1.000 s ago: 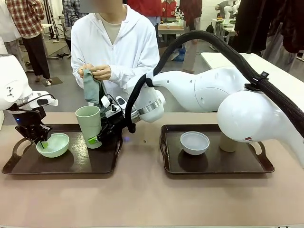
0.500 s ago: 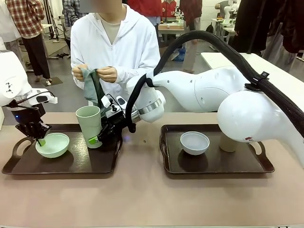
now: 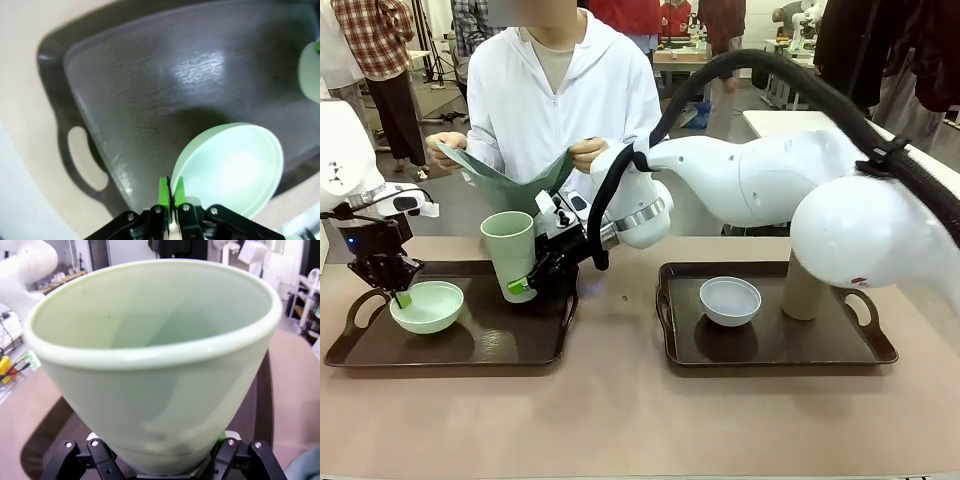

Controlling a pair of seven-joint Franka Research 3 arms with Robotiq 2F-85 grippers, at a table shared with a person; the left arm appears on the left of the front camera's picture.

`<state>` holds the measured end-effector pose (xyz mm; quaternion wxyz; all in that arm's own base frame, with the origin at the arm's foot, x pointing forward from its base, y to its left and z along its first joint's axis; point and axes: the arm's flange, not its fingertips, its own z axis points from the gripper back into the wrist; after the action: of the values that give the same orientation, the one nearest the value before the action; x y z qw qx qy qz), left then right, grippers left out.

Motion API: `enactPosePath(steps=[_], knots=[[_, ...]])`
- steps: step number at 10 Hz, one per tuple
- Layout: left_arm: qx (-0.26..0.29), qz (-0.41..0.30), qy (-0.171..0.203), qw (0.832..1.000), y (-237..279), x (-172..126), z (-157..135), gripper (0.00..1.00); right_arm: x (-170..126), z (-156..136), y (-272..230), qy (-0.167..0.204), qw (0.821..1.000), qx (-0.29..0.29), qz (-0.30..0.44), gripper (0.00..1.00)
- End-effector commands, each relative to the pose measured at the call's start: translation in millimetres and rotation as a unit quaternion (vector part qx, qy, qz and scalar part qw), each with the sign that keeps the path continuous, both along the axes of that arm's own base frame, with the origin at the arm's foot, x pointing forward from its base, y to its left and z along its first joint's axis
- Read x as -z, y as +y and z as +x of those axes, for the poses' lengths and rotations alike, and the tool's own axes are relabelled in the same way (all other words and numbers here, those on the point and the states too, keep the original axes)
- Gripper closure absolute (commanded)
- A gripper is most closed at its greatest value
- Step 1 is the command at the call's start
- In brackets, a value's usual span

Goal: Set up a tray with a mat and arrange the tableware.
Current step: Pick up the Picnic Bowl and Reusable plastic cup from the Handle tray in front of the human's position and hold them in the air.

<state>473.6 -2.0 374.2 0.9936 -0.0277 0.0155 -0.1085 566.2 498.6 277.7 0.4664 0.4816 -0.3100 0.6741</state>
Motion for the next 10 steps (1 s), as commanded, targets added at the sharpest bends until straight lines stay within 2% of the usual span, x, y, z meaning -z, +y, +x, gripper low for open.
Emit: enactPosePath(steps=[1, 4, 5, 7, 8, 10], knots=[[0.004, -0.04, 0.002, 0.999, 10, -60, -20, 1.0, -52, -56, -19, -0.04, 0.999, 0.005, 0.012, 0.33], [0.008, -0.04, -0.047, 0.998, 19, -135, -50, 1.0, -102, -94, -27, -0.032, 0.998, 0.055, -0.004, 0.33], [0.004, -0.035, -0.054, 0.998, 21, -148, -60, 1.0, -115, -105, -30, -0.029, 0.997, 0.07, -0.004, 0.33], [-0.008, -0.038, -0.058, 0.998, 28, -155, -67, 1.0, -135, -123, -31, -0.047, 0.995, 0.086, -0.015, 0.33], [-0.001, -0.042, -0.059, 0.997, 20, -160, -64, 1.0, -126, -96, -21, -0.037, 0.998, 0.056, -0.003, 0.33], [-0.001, -0.042, -0.059, 0.997, 20, -160, -64, 1.0, -126, -96, -21, -0.037, 0.998, 0.056, -0.003, 0.33]])
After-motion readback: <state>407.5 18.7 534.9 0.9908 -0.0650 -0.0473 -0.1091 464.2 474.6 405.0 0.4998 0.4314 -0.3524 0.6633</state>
